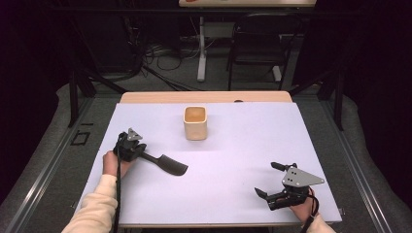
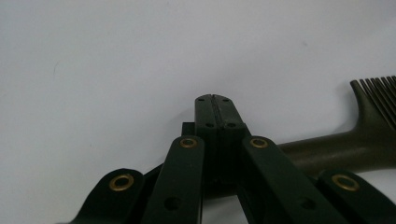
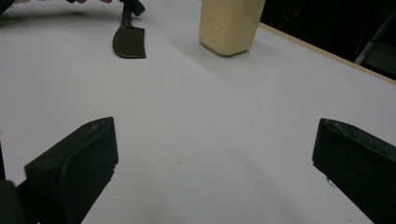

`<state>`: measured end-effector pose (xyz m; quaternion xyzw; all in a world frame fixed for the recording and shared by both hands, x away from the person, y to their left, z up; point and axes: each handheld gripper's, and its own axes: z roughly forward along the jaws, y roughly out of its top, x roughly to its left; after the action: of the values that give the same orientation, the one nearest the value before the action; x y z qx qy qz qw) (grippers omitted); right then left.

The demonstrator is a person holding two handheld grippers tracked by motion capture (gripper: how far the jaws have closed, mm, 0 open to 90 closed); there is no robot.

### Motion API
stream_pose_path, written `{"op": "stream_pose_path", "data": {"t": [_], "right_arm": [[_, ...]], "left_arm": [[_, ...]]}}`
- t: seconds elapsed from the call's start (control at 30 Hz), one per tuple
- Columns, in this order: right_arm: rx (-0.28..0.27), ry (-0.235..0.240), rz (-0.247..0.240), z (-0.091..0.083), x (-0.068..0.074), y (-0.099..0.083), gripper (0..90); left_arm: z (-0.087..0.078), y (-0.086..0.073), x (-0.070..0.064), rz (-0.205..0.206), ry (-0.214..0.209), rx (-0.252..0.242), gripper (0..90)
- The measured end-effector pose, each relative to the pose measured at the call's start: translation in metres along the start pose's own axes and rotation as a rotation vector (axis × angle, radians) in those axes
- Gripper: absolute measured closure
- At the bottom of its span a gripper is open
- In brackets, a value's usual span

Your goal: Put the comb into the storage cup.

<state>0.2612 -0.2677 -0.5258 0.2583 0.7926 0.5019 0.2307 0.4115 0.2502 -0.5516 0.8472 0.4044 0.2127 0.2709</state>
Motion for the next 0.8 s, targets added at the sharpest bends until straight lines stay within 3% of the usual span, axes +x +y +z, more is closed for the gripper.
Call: {"op": "stream_pose_path", "data": {"t": [0.8], "right_arm": [[0.000, -0.002, -0.008, 0.000, 0.001, 0.001, 0.0]], "left_arm": [[-0.014, -0.011, -0.008, 0.000, -0.008, 0.037, 89.6]]}}
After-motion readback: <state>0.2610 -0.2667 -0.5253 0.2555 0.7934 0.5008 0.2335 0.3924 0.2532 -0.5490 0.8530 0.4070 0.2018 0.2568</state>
